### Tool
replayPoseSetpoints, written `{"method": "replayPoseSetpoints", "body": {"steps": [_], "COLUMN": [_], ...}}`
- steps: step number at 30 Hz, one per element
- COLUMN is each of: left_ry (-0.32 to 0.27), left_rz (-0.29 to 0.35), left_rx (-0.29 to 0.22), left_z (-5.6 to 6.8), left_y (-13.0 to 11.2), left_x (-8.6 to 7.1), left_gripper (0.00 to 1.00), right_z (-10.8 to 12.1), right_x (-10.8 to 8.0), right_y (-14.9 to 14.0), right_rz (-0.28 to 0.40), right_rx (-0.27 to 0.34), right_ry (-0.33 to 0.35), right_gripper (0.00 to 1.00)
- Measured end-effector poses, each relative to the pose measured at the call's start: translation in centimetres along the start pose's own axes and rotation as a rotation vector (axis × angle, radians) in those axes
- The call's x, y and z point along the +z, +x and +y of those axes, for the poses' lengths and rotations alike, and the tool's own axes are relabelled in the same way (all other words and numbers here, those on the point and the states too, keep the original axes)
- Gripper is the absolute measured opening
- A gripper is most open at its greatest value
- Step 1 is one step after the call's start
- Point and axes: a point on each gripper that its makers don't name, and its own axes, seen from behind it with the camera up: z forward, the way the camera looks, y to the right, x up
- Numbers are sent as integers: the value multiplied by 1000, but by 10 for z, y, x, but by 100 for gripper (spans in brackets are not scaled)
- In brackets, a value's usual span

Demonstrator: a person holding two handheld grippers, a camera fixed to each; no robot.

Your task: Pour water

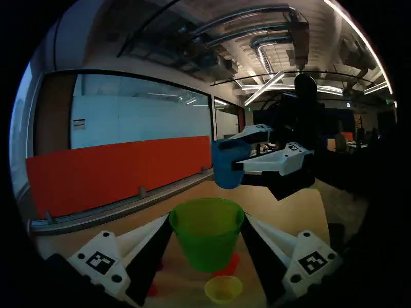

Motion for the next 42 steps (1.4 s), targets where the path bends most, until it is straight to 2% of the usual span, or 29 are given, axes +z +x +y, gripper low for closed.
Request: {"method": "replayPoseSetpoints", "body": {"steps": [12, 42], "left_ry": [-23, -29], "left_rz": [-8, 4], "left_rx": [10, 1], "left_z": [11, 11], "left_y": [-3, -3], "left_x": [1, 4], "left_gripper": [88, 88], "right_z": [3, 12], "right_x": [12, 46], "right_y": [24, 67], "right_rz": [25, 67], "right_rx": [-126, -445], "right_ry": [4, -6], "right_gripper": [92, 92]}}
